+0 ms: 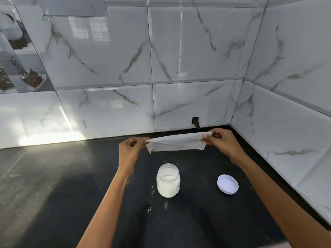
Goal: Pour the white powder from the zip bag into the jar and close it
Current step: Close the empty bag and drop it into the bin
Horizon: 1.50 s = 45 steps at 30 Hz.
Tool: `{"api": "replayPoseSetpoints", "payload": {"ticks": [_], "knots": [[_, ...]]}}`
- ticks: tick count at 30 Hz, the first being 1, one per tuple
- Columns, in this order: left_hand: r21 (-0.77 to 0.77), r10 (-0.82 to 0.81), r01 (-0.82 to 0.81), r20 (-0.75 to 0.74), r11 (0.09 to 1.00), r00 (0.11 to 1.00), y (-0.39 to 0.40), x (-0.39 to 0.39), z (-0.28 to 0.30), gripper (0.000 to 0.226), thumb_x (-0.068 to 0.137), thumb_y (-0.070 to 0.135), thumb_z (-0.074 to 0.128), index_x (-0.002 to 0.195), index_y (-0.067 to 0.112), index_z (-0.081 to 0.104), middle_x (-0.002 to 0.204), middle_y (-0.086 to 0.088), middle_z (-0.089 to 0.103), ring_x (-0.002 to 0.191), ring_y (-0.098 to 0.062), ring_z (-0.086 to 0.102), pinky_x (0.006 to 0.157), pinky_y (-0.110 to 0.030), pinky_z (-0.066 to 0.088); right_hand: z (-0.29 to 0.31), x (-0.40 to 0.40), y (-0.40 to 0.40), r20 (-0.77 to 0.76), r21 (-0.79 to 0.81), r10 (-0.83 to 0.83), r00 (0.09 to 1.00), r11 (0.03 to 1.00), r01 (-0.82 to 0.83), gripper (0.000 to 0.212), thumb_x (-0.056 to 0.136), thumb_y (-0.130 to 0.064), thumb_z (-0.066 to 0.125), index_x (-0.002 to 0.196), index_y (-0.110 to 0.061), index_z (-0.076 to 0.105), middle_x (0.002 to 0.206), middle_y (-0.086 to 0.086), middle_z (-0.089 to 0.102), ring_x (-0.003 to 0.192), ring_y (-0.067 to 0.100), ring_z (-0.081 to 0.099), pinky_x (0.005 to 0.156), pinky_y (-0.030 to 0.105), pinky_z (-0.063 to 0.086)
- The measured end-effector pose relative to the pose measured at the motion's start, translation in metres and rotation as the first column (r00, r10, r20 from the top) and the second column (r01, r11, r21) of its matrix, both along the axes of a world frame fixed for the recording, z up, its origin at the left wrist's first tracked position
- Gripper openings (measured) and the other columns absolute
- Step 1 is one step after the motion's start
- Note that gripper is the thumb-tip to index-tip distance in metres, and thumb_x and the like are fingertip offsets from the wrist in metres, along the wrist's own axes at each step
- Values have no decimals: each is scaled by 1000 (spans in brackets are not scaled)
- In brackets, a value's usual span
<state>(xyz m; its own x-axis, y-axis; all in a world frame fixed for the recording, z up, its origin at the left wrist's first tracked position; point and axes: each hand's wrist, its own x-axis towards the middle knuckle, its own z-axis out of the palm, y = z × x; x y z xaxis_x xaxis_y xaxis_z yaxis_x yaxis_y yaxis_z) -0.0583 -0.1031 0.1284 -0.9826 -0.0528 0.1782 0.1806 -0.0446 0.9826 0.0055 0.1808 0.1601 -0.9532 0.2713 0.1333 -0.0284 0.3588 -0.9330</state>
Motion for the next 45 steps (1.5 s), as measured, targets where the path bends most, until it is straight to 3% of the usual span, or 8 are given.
{"api": "replayPoseSetpoints", "payload": {"ticks": [4,7,10,18,22,25,37,45], "knots": [[122,72,-77,46,990,996,-1,14,-3,13,81,12,71,69,9,74,71,-4,75,73,-12,70,74,-21,55,-9,13,-9,-8,-31,-22,1000,999,22,39,76,-47,66,87,-11,74,84,7,74,83,15,69,83,24,52],[93,83,-90,77,992,994,1,24,-6,12,69,0,80,78,5,75,78,-5,75,72,-8,69,78,-21,53,-17,20,-15,-58,60,-44,997,997,47,12,77,-23,74,83,-12,74,81,6,72,78,9,66,75,17,48],[122,76,-91,118,988,990,-2,35,-10,24,65,-10,78,85,1,72,91,-12,71,90,-14,66,88,-25,50,-24,32,-18,-86,75,3,996,997,3,15,73,-1,75,85,-8,72,86,2,71,84,8,66,75,15,52],[345,-195,75,327,936,925,-22,57,-24,25,73,-17,66,88,3,72,87,-7,74,83,-14,67,66,-14,54,-42,62,-23,-208,83,68,976,995,-52,18,73,11,70,79,-6,72,85,9,70,85,20,68,80,25,57],[427,-135,-13,315,904,940,-27,76,-30,13,77,-7,69,87,0,72,80,-5,76,78,-10,72,68,-14,55,-52,76,-30,-258,137,108,960,988,-74,21,72,16,68,75,-5,72,82,8,69,82,23,67,76,29,56],[477,-57,-110,321,872,945,-31,93,-36,9,76,2,74,84,-2,71,75,-5,76,74,-10,72,64,-16,55,-60,88,-36,-275,183,131,953,980,-81,26,71,18,66,71,-7,71,78,2,68,77,16,67,72,18,52],[256,107,-152,184,955,977,-95,184,-64,19,71,-10,72,79,7,72,74,-1,75,71,-13,71,64,-21,56,-96,154,-97,-299,248,204,932,960,-130,16,72,16,68,71,0,71,77,6,66,73,20,66,68,27,55],[119,176,-203,208,972,962,-174,269,-110,18,70,-12,73,80,2,71,71,1,75,70,-8,70,67,-19,57,-142,227,-177,-252,381,293,922,906,-183,20,71,17,68,70,-3,71,77,2,67,75,7,63,65,15,51]]}}
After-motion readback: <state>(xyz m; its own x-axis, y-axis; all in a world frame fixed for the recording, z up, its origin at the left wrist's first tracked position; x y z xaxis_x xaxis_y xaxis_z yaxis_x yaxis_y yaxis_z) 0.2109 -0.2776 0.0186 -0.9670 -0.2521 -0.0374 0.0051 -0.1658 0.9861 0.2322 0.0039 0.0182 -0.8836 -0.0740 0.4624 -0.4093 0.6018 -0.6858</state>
